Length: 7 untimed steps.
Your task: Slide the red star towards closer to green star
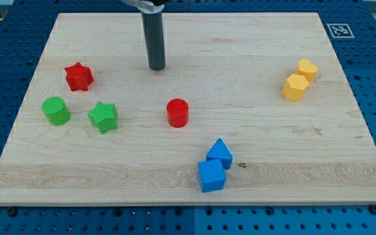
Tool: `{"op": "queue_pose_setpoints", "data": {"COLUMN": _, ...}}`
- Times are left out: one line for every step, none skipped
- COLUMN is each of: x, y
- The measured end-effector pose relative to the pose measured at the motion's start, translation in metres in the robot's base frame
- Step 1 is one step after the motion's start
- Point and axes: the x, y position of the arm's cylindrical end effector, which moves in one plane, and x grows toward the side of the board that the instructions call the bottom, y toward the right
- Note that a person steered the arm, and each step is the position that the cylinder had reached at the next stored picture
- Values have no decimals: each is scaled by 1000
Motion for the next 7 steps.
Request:
{"op": "queue_pose_setpoints", "data": {"x": -4, "y": -29}}
{"op": "queue_pose_setpoints", "data": {"x": -5, "y": -59}}
{"op": "queue_pose_setpoints", "data": {"x": -6, "y": -87}}
{"op": "queue_pose_setpoints", "data": {"x": -9, "y": -115}}
{"op": "queue_pose_setpoints", "data": {"x": -10, "y": -142}}
{"op": "queue_pose_setpoints", "data": {"x": -6, "y": -166}}
{"op": "queue_pose_setpoints", "data": {"x": 7, "y": -176}}
